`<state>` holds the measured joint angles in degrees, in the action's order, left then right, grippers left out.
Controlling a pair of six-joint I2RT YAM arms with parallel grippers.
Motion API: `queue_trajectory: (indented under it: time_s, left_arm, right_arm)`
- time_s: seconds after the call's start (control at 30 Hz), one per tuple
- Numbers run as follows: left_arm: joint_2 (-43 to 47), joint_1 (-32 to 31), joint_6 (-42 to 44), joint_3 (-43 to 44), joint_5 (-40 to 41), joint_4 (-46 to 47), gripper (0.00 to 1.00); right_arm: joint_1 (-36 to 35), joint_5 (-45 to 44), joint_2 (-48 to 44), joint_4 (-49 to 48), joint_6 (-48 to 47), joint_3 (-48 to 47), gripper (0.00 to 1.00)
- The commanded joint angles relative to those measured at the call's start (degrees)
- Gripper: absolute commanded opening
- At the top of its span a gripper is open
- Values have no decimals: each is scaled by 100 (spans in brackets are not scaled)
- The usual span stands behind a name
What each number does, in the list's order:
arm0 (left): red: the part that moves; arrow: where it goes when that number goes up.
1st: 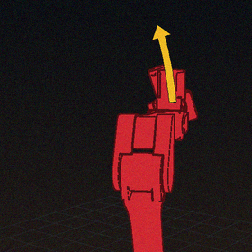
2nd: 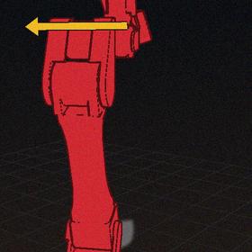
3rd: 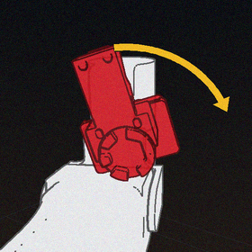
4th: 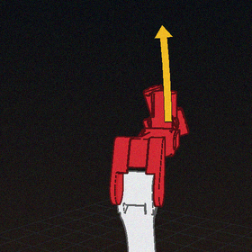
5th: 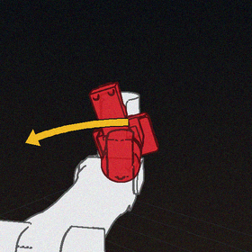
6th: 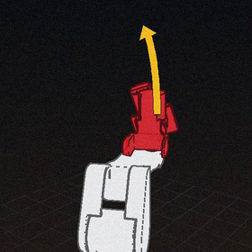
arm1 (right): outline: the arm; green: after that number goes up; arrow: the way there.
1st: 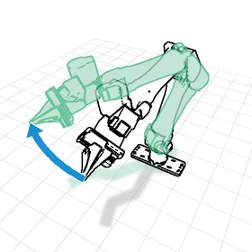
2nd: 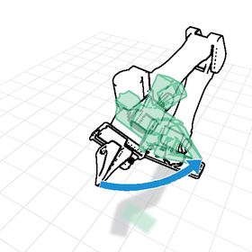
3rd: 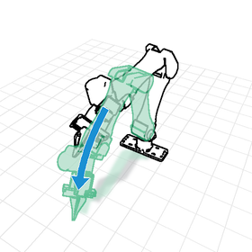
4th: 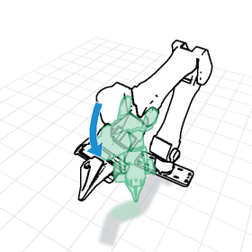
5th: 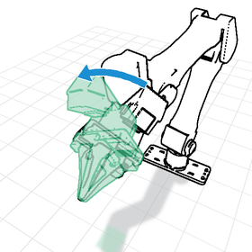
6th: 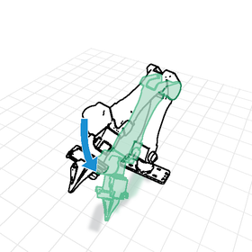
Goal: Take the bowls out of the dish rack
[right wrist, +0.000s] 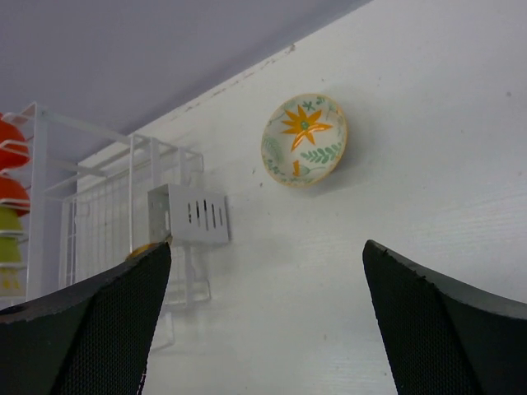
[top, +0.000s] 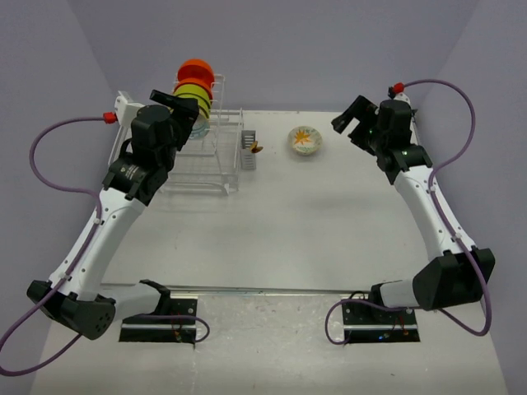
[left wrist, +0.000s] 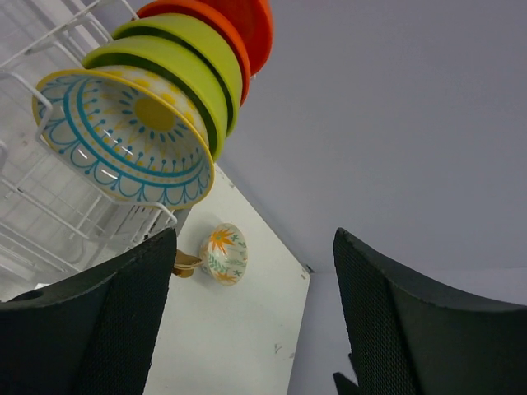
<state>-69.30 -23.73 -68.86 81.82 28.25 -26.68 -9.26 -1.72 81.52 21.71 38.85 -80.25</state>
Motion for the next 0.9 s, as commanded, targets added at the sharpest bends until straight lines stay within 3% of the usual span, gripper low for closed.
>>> queue_trajectory:
  time_s: [0.0, 0.17, 0.23, 0.4, 0.5, 0.87]
  left_arm:
    - [-49, 262, -437, -87, -107, 240, 76]
    - [-365, 772, -409, -69, -627, 312, 73]
    - [-435, 913, -400, -148, -759, 435, 66]
    - [-558, 1089, -242, -193, -882, 822, 61]
    - [-655, 1124, -233, -193, -909, 857, 49]
    - [-945, 1239, -233, -360, -944, 1182, 42]
  right_arm:
    - [12, 724, -407, -132, -246, 710, 98]
    - [12, 1015, -1216, -466, -211, 1423, 97]
    - [11, 998, -1506, -458, -220, 1573, 97]
    - [11, 1050, -1981, -484, -273, 1749, 96]
    - [11, 1138, -2165, -501, -264, 1811, 96]
    - [3, 1621, -2491, -765, -115, 1969, 95]
